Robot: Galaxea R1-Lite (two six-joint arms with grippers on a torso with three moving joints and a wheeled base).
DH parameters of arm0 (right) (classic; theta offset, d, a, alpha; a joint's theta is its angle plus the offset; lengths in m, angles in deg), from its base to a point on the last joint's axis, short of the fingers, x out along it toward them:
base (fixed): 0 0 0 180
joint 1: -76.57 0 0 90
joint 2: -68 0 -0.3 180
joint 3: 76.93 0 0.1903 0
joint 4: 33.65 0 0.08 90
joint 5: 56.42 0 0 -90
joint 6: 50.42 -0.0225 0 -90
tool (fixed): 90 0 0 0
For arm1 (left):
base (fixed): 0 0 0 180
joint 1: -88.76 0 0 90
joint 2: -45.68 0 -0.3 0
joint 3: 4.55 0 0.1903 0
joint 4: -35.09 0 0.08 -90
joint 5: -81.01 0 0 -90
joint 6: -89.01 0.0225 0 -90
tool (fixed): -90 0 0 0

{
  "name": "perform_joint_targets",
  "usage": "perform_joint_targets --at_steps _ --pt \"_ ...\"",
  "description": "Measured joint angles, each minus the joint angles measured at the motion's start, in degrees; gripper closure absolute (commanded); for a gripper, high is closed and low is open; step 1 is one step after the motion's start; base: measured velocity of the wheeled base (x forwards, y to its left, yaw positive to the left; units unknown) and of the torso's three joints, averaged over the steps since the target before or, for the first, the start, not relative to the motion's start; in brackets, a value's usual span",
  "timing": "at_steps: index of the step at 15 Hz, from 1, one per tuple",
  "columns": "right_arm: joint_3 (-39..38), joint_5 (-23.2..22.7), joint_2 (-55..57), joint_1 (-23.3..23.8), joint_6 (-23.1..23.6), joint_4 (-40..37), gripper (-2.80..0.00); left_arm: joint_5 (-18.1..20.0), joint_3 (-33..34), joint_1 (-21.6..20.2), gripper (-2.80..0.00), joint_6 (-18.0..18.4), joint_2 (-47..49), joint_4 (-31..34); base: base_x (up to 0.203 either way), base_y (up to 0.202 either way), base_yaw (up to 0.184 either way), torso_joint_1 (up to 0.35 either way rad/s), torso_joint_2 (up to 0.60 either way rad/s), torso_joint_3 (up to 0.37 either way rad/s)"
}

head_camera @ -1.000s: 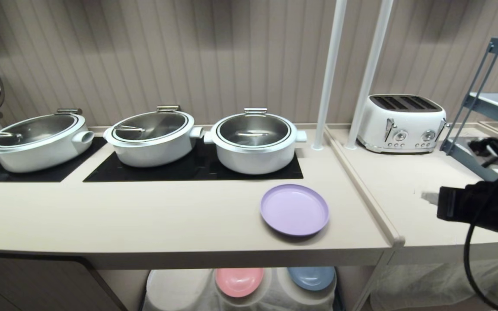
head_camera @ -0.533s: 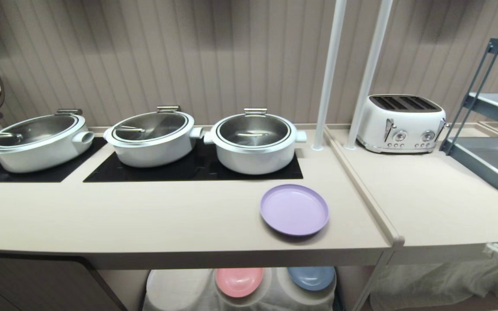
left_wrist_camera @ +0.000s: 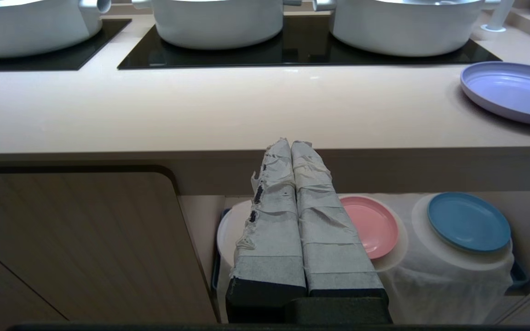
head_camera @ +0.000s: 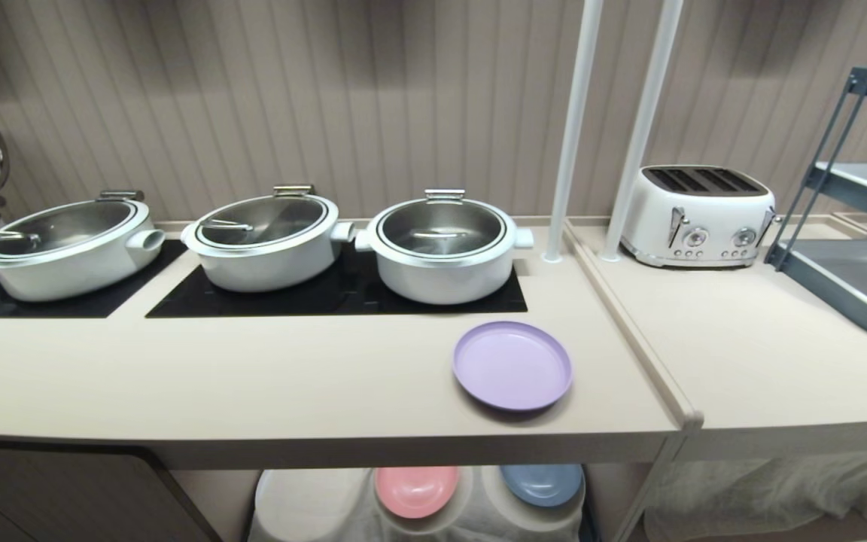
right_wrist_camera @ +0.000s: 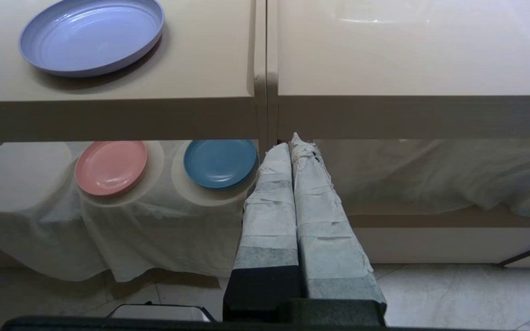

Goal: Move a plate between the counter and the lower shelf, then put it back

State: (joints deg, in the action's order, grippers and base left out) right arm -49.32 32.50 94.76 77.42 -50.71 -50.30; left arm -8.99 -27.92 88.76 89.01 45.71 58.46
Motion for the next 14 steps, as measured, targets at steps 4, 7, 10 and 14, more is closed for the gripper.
perform_joint_targets --at_steps 4,7,10,14 --pt "-0.2 0.2 -10.3 0.0 1.0 -2.9 0.00 0.0 0.0 0.0 0.00 0.0 0.0 0.0 0.000 0.000 0.000 0.000 0.00 0.000" --pt "-1.1 2.0 -18.7 -0.2 1.3 -6.2 0.00 0.0 0.0 0.0 0.00 0.0 0.0 0.0 0.000 0.000 0.000 0.000 0.00 0.000" --pt "-2.4 4.0 -24.6 -0.4 1.5 -9.4 0.00 0.0 0.0 0.0 0.00 0.0 0.0 0.0 0.000 0.000 0.000 0.000 0.00 0.000" --pt "-3.1 2.1 -26.5 -0.5 1.1 -9.5 0.00 0.0 0.0 0.0 0.00 0.0 0.0 0.0 0.000 0.000 0.000 0.000 0.00 0.000"
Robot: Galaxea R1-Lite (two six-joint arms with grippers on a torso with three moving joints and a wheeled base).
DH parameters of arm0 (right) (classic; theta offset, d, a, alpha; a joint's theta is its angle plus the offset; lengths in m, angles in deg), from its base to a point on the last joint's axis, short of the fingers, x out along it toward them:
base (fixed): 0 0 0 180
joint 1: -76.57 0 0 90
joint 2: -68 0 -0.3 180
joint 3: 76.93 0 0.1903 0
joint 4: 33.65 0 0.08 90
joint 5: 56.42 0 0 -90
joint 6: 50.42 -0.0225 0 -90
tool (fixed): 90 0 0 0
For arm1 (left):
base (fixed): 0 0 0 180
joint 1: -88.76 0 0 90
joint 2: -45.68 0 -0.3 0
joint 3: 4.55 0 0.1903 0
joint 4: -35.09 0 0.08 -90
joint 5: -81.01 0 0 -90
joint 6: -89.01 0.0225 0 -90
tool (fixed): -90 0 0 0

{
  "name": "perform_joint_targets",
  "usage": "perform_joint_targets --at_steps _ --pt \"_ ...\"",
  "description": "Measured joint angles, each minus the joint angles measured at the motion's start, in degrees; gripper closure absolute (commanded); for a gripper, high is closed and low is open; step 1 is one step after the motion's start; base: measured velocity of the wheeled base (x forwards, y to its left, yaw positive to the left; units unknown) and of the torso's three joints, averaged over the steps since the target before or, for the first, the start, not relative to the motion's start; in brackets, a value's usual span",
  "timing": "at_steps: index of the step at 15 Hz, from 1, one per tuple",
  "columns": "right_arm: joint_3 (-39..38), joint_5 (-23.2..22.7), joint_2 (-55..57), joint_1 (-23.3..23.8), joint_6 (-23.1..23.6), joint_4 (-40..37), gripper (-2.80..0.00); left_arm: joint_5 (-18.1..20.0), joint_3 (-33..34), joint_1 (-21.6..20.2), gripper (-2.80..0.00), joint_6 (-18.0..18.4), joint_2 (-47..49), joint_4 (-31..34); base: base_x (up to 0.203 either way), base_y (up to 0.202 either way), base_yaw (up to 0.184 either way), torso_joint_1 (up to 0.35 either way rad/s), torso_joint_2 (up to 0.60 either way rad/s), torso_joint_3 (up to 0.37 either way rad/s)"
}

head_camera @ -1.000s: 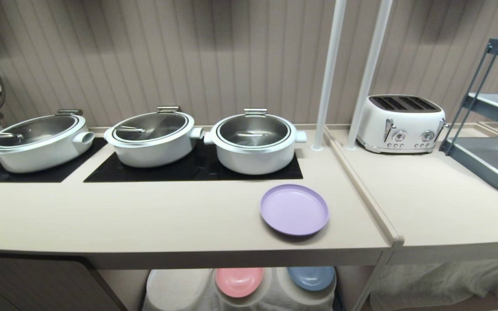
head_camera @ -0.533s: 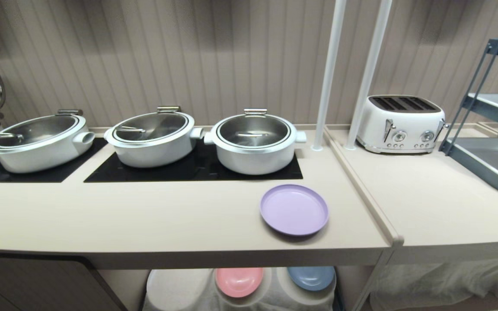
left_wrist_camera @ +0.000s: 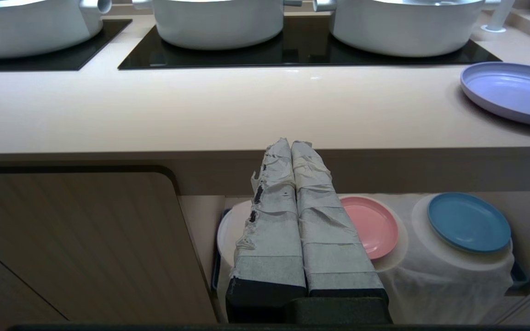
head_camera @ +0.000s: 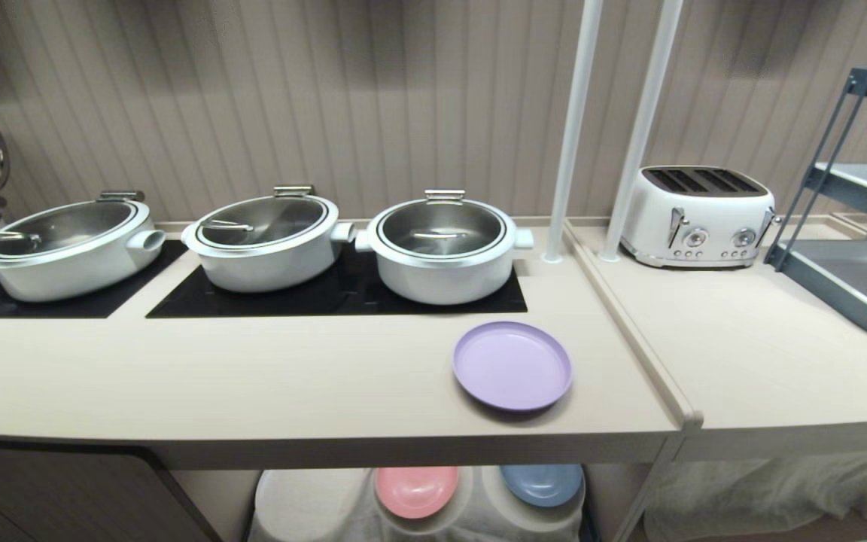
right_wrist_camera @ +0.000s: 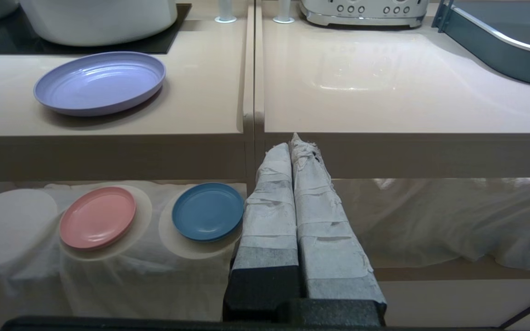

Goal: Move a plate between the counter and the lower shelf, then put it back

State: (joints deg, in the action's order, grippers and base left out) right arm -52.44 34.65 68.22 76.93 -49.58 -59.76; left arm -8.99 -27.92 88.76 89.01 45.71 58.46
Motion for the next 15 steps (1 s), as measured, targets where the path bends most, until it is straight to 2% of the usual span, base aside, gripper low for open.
perform_joint_targets --at_steps 15 --pt "-1.1 0.2 -0.3 0.0 -1.3 3.0 0.00 0.0 0.0 0.0 0.00 0.0 0.0 0.0 0.000 0.000 0.000 0.000 0.00 0.000"
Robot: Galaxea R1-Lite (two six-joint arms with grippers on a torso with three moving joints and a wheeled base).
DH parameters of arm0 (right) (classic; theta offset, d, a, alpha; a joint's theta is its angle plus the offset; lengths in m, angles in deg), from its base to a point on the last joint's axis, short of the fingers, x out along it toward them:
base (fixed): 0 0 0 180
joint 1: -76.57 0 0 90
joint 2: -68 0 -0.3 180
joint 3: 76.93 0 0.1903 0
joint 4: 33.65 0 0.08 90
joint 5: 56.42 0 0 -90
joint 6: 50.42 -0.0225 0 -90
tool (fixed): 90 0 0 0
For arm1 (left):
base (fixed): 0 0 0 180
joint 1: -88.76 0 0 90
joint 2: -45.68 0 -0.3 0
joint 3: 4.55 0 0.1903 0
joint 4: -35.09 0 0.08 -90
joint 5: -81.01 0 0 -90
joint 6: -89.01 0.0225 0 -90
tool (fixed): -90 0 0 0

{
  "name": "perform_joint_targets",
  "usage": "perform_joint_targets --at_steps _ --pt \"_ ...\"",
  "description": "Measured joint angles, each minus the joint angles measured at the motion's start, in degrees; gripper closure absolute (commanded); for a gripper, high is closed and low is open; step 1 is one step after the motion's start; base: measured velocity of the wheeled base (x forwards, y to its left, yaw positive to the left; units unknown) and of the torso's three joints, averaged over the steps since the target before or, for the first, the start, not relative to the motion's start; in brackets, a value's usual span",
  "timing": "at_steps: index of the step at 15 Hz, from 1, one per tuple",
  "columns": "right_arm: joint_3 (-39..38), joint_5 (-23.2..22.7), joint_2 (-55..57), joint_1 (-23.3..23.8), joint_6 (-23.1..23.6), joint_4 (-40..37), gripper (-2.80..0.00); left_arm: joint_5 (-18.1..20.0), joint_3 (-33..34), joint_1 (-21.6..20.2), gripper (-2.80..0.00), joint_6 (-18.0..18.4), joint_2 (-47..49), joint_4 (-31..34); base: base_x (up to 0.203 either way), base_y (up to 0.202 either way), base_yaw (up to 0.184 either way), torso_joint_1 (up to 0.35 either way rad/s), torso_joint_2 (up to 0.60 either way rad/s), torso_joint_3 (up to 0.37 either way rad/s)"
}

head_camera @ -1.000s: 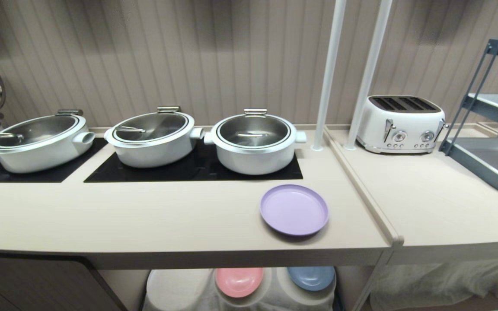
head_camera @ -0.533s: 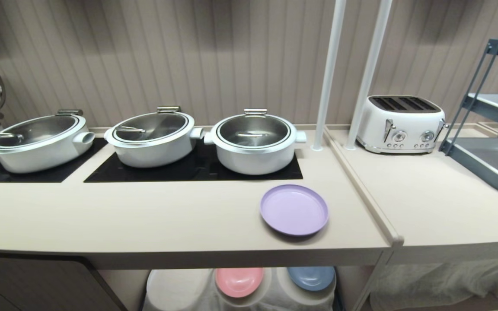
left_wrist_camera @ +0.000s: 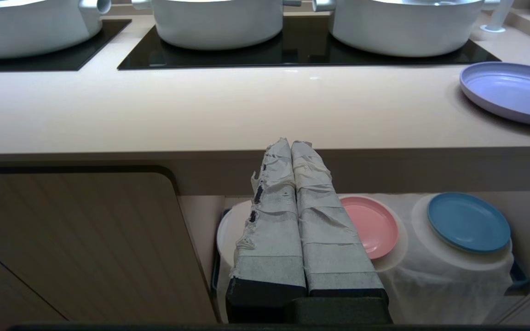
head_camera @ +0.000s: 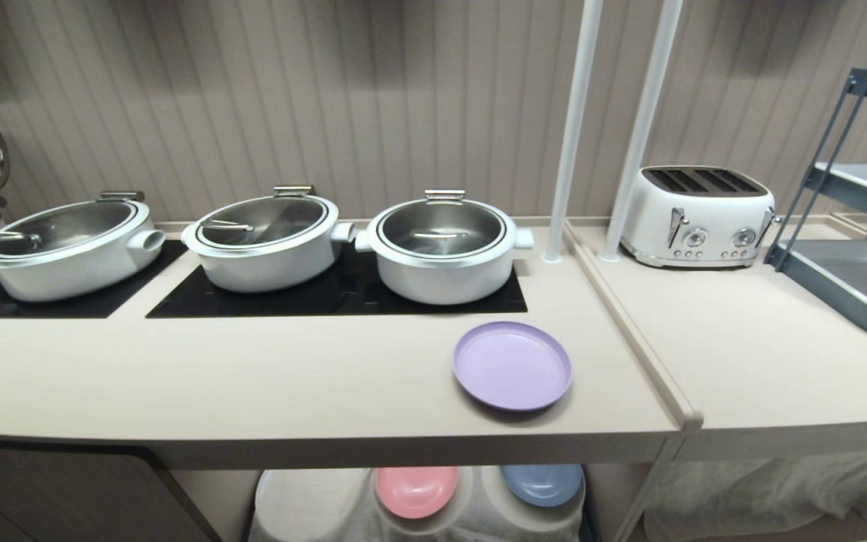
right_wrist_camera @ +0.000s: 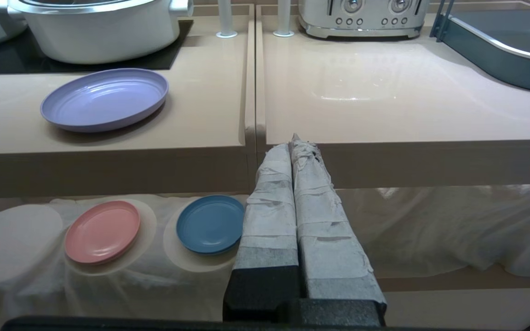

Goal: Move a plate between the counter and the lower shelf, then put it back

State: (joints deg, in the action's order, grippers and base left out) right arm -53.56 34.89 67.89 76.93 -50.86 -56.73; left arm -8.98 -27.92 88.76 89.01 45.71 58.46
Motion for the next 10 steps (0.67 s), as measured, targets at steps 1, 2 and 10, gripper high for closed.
perform_joint_targets --at_steps 1,2,10 --pt "0.0 0.0 0.0 0.0 0.0 0.0 0.00 0.0 0.0 0.0 0.00 0.0 0.0 0.0 0.000 0.000 0.000 0.000 0.00 0.000" --pt "0.0 0.0 0.0 0.0 0.0 0.0 0.00 0.0 0.0 0.0 0.00 0.0 0.0 0.0 0.000 0.000 0.000 0.000 0.00 0.000" --pt "0.0 1.1 0.0 0.0 -2.9 0.1 0.00 0.0 0.0 0.0 0.00 0.0 0.0 0.0 0.000 0.000 0.000 0.000 0.00 0.000"
